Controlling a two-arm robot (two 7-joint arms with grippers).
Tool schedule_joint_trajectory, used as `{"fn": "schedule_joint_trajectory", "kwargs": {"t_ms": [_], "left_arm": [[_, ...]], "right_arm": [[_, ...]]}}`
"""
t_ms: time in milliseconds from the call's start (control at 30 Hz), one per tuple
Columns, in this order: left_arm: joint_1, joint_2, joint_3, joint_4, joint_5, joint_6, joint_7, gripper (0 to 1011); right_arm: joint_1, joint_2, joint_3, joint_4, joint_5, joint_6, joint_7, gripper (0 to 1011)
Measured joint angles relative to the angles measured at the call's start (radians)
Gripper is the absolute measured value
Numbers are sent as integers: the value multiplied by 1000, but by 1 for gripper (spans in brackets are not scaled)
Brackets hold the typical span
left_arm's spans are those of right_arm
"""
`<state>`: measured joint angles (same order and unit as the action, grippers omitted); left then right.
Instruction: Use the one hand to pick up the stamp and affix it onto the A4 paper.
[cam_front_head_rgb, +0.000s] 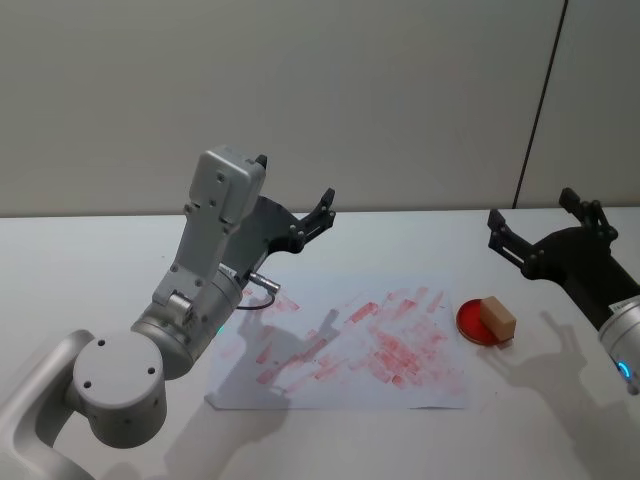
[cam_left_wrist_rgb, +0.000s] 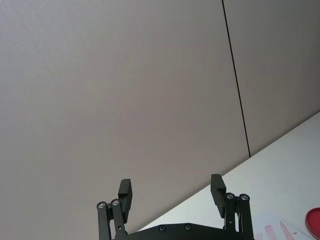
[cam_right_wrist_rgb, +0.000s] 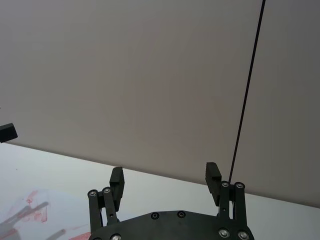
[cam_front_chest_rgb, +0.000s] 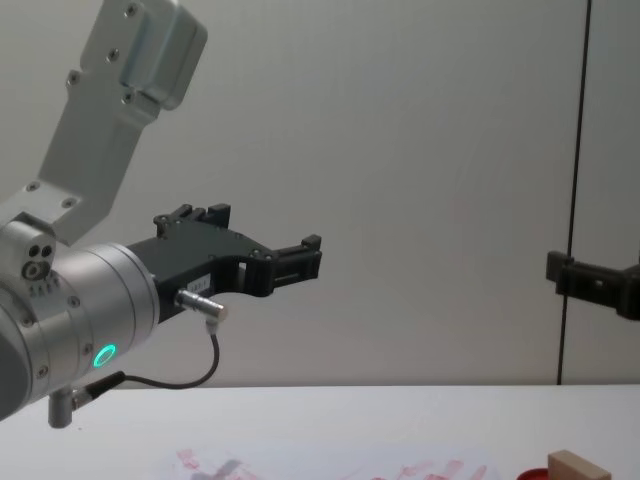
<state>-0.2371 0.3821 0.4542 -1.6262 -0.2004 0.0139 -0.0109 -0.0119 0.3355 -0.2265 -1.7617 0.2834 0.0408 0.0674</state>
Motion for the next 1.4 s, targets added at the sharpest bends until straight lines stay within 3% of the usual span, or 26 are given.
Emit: {"fn": "schedule_joint_trajectory", "kwargs": {"t_ms": [1400], "left_arm": [[0,0,0,0,0,0,0,1001]], "right_arm": [[-11,14,8,-10,8,5,7,1001]]}}
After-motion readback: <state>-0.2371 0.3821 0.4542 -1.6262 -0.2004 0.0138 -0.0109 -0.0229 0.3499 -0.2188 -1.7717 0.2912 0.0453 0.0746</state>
